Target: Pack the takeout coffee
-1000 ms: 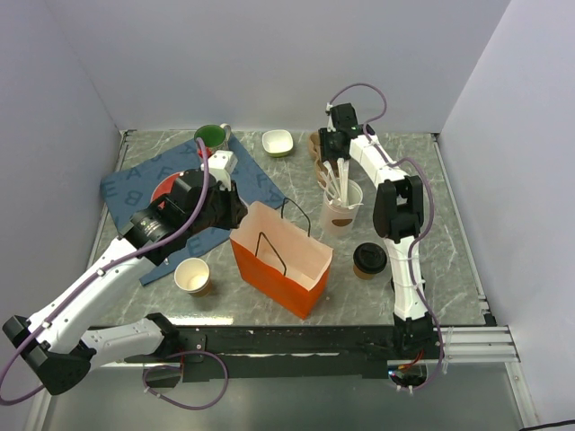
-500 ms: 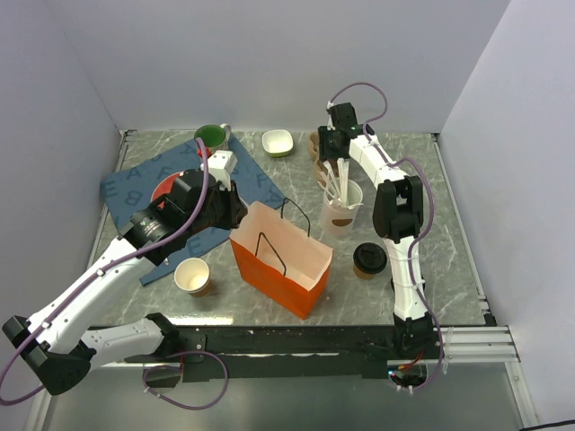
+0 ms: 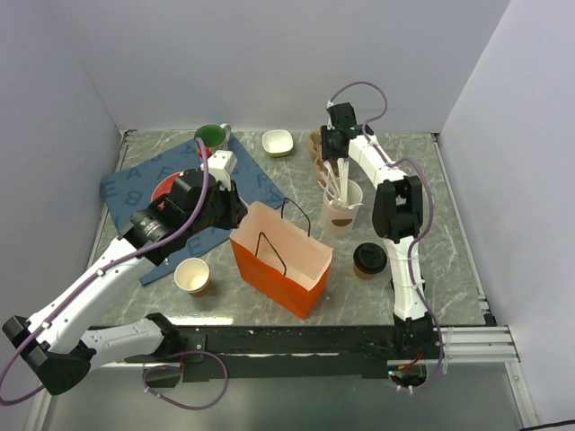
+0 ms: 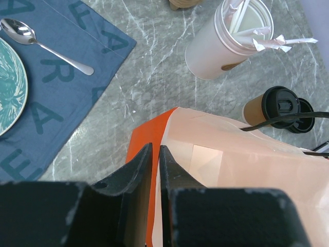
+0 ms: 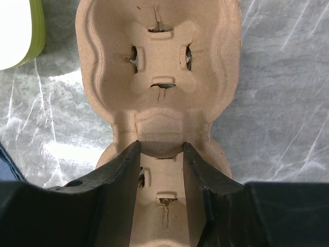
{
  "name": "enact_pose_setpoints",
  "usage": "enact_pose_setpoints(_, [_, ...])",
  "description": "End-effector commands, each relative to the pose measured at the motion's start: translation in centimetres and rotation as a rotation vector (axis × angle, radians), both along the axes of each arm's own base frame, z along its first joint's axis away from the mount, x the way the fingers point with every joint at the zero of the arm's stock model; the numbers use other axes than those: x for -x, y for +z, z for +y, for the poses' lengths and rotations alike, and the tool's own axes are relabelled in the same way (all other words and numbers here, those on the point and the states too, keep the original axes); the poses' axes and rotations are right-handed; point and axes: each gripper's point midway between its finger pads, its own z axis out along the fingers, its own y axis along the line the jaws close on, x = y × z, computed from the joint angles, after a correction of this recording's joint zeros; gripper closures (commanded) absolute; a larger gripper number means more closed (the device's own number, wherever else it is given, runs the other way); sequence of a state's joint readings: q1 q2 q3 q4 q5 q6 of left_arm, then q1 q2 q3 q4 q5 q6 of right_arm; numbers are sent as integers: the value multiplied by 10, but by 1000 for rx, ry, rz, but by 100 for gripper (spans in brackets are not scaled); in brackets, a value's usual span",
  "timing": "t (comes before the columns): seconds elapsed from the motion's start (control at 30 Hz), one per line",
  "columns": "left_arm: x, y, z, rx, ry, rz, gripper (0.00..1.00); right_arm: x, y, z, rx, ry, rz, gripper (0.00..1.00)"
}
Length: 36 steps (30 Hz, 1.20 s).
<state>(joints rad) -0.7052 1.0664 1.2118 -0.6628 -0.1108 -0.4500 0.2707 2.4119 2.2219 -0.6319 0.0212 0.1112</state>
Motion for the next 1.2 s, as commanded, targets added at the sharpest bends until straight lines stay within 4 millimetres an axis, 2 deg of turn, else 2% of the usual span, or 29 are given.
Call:
enact_pose_setpoints(0.0, [-3, 7, 0, 21, 10, -22, 83, -21, 80, 1, -16, -6, -205, 65])
enact_pose_setpoints(0.03, [-3, 7, 0, 23, 11, -22, 83, -20, 87, 0, -15, -5, -218, 65])
enact_pose_setpoints(0.13, [-3, 8, 0, 26, 11, -24, 83, -14, 83, -3, 4, 1, -203, 65])
enact_pose_setpoints(0.2, [-2, 7, 1, 26, 12, -21, 83, -7, 69, -2, 2, 13, -171, 65])
enact_pose_setpoints(0.3, [-2, 7, 1, 28, 12, -23, 82, -3, 64, -1, -8, 16, -163, 65])
enact_pose_setpoints(0.47, [-2, 7, 0, 31, 10, -19, 82, -11, 83, 0, -15, 10, -207, 64])
enact_pose_setpoints(0.6, [-3, 9, -1, 32, 11, -22, 79, -18, 116, 2, -31, 13, -275, 65])
enact_pose_setpoints(0.7, [-5, 12, -2, 38, 14, -25, 75, -17, 142, 3, -45, 30, -326, 65])
enact_pose_setpoints(0.73, [-5, 14, -3, 42, 12, -26, 73, -13, 159, 4, -53, 38, -356, 65])
enact_pose_setpoints(0.8, [-7, 15, -4, 37, 12, -24, 69, -10, 176, 5, -58, 61, -388, 65])
enact_pose_setpoints(0.83, [-8, 16, -2, 31, 24, -23, 68, -5, 193, 4, -60, 64, -417, 65])
enact_pose_setpoints(0.9, [-9, 18, -2, 29, 31, -21, 61, 3, 210, 9, -83, 104, -438, 66])
enact_pose_setpoints(0.93, [-10, 22, -1, 32, 39, -27, 56, 11, 231, 8, -97, 111, -472, 66])
enact_pose_setpoints(1.0, [-11, 26, -1, 50, 57, -22, 50, 23, 247, 11, -128, 132, -490, 66])
enact_pose_setpoints(1.03, [-11, 27, -1, 55, 62, -18, 45, 34, 266, 16, -161, 165, -519, 66])
enact_pose_setpoints(1.1, [-12, 31, -5, 74, 61, -11, 41, 45, 283, 21, -201, 183, -536, 66])
enact_pose_setpoints(1.13, [-13, 33, -6, 79, 61, -12, 38, 58, 302, 26, -233, 210, -560, 66])
enact_pose_setpoints(1.17, [-16, 32, -6, 76, 73, -7, 37, 65, 310, 30, -260, 214, -564, 66])
